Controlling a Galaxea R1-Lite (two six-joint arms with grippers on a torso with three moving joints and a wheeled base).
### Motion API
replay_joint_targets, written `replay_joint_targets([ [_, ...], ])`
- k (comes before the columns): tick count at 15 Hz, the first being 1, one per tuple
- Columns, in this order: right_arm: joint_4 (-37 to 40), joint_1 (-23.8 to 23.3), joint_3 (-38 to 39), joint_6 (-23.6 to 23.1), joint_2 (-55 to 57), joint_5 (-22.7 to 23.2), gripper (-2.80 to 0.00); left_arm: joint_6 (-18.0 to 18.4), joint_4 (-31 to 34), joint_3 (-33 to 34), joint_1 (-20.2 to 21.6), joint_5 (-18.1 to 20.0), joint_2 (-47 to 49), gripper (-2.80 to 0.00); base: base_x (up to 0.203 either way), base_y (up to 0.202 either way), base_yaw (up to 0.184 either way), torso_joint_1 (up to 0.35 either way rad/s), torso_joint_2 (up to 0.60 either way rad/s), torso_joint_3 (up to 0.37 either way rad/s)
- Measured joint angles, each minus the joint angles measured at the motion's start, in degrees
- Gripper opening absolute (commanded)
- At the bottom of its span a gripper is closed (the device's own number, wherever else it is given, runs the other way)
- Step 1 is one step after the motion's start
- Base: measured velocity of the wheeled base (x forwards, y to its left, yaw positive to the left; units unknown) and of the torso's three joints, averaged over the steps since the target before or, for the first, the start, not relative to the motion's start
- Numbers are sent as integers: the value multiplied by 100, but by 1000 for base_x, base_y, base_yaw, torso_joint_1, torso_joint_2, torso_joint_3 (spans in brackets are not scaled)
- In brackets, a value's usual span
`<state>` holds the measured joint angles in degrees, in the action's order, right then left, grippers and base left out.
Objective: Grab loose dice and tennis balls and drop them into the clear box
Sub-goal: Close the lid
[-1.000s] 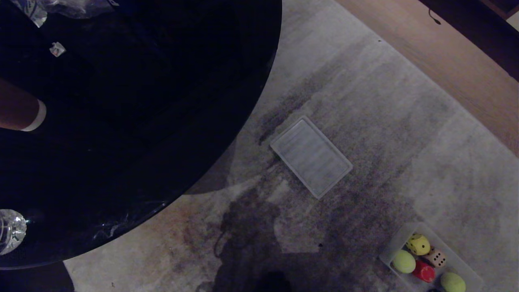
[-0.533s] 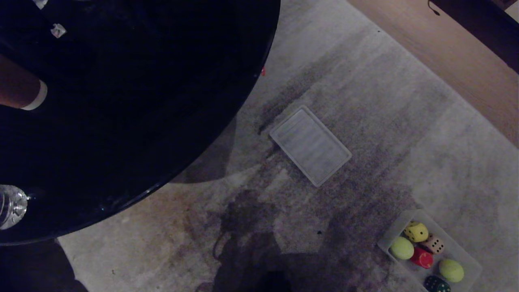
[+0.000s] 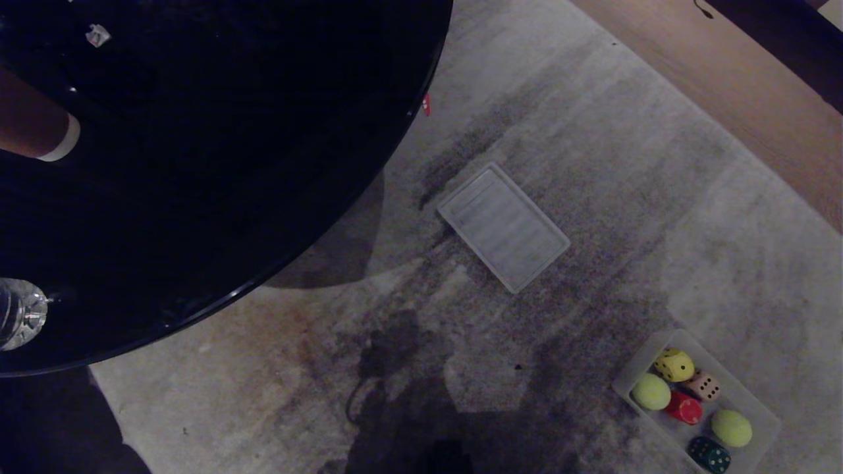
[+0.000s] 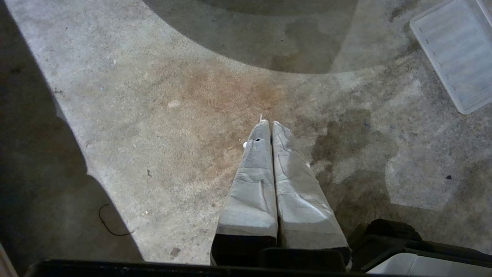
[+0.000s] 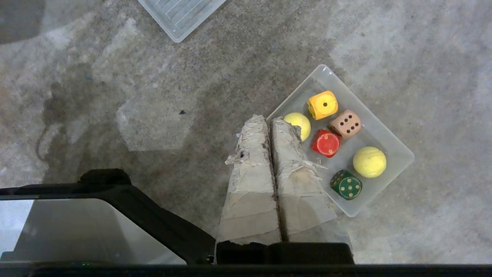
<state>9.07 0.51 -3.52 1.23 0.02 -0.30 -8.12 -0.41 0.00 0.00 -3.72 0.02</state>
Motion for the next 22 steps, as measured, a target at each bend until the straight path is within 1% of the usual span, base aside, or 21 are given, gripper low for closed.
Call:
replay_joint_targets([
  [2, 62, -7, -88, 229, 28, 4, -280, 0, 0, 0, 0, -2, 0, -280, 0, 0, 0, 0, 0, 0],
  [4, 66, -7, -342, 345, 331, 12, -280, 0, 0, 0, 0, -2, 0, -280, 0, 0, 0, 0, 0, 0],
  [7, -46, 9, -880, 544, 1403, 93, -280, 1, -2, 0, 0, -2, 0, -280, 0, 0, 0, 0, 0, 0],
  [9, -353, 12, -1189, 829, 2416, 179, -280, 0, 0, 0, 0, -2, 0, -280, 0, 0, 0, 0, 0, 0],
  [11, -951, 17, -1402, 1125, 3573, 220, -280, 1, 0, 0, 0, -5, 0, -280, 0, 0, 0, 0, 0, 0],
  [13, -1776, 28, -1554, 1329, 4863, 239, -280, 0, 0, 0, 0, -2, 0, -280, 0, 0, 0, 0, 0, 0],
  [16, -3264, 139, -1736, 1637, 6819, 241, -280, 0, 0, 0, 0, -2, 0, -280, 0, 0, 0, 0, 0, 0],
  [18, -4231, 239, -2005, 1791, 8063, 209, -280, 0, 0, 0, 0, -2, 0, -280, 0, 0, 0, 0, 0, 0],
  [20, -5049, 388, -2561, 1961, 9218, 179, -280, 0, 0, 0, 0, -2, 0, -280, 0, 0, 0, 0, 0, 0],
  [22, -5575, 500, -3249, 2048, 10202, 149, -280, 0, -1, 0, 0, -2, 0, -280, 0, 0, 0, 0, 0, 0],
])
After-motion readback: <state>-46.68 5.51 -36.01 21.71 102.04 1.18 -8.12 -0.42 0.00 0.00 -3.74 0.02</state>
